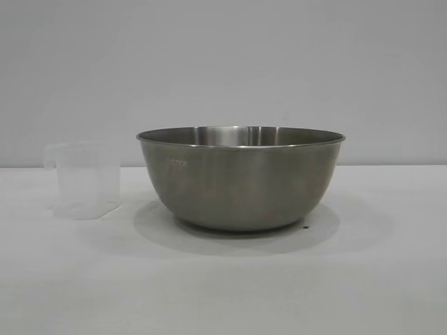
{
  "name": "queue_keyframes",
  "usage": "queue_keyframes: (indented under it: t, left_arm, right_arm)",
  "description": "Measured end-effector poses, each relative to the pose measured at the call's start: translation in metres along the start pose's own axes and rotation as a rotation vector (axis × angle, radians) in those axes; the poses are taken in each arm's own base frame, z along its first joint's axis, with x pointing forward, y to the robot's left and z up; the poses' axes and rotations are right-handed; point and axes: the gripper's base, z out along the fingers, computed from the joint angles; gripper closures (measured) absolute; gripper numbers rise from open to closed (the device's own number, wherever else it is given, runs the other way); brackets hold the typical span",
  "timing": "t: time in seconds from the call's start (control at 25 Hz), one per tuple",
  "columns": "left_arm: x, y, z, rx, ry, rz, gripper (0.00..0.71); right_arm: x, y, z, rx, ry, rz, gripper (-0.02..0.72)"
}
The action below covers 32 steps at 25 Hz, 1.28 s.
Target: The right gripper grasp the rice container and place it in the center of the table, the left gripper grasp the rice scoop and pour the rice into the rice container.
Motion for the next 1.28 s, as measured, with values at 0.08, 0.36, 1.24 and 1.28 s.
queue_keyframes:
  t: [0.08, 0.36, 1.24, 1.28]
  left_arm:
    - [0.0, -0.0002, -0.0002, -0.024, -0.001, -0.014, 0.385]
    - [0.0001, -0.0003, -0.0003, -0.03, -0.002, -0.013, 0.385]
    - [0.0001, -0.0002, -0.0003, -0.015, -0.002, -0.004, 0.385]
    - [0.0001, -0.0002, -0.0003, -0.015, -0.002, -0.004, 0.385]
  right_arm:
    - [-0.0002, 0.0002, 0.0004, 0.026, 0.0, 0.016, 0.134]
    - [-0.0009, 0.0009, 0.0014, 0.103, -0.002, 0.062, 0.134]
    - [-0.0009, 0.0009, 0.0015, 0.104, -0.002, 0.063, 0.134]
    - [-0.0009, 0.0009, 0.0015, 0.104, -0.002, 0.063, 0.134]
